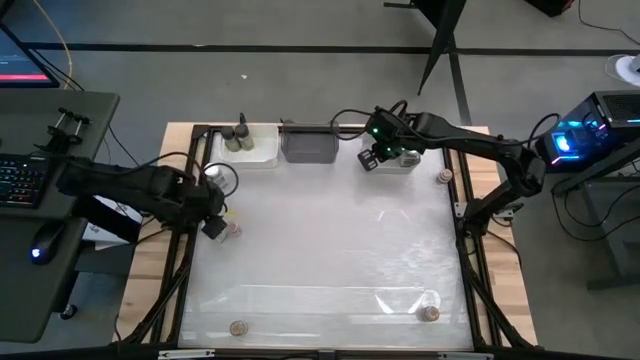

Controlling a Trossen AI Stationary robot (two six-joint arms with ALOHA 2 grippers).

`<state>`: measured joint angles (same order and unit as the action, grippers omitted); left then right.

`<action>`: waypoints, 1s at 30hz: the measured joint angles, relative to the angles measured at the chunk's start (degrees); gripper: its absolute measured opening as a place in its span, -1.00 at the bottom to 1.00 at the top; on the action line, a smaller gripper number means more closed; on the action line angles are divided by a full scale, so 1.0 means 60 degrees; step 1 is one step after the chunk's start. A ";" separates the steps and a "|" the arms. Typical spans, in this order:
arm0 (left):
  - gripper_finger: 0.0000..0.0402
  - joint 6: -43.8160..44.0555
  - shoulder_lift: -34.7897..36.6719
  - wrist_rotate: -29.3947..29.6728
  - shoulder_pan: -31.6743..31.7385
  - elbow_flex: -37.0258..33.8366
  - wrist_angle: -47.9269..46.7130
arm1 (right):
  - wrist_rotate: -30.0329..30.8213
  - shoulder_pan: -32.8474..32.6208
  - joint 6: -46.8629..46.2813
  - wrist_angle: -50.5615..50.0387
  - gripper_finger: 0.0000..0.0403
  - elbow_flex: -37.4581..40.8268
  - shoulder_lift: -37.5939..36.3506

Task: Sort spices by type
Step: Put the bottom white seasoning bottle into the gray bin

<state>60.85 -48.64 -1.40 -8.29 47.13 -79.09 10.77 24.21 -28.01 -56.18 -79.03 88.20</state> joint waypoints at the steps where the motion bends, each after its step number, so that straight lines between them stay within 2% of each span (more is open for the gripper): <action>1: 0.31 0.0296 0.0000 0.0010 0.0001 0.0000 0.0000 | -0.0067 0.0003 -0.0001 0.0068 -1.00 0.0102 0.0000; 5: 0.31 0.1425 -0.0042 -0.0012 0.0003 -0.0275 0.0132 | -0.0420 -0.0001 -0.0004 0.0242 -1.00 0.0503 0.0000; 10: 0.31 0.2106 -0.0076 -0.0028 0.0003 -0.0838 0.0493 | -0.0466 -0.0001 -0.0011 0.0295 -1.00 0.0781 0.0000; 19: 0.31 0.2748 -0.0448 -0.0126 0.0003 -0.0787 0.0682 | -0.0479 -0.0001 -0.0004 0.0350 -1.00 0.0818 0.0000; 23: 0.31 0.2768 -0.0682 -0.0476 -0.0004 -0.0790 0.1343 | -0.0497 -0.0001 -0.0004 0.0349 -1.00 0.0818 0.0000; 30: 0.31 0.3032 -0.1350 -0.0532 -0.0402 -0.0787 0.2299 | -0.0514 -0.0001 0.0178 0.0343 -1.00 0.0818 0.0000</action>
<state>79.04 -56.74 -4.60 -10.70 42.41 -65.30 7.68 24.21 -26.94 -54.13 -74.13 88.20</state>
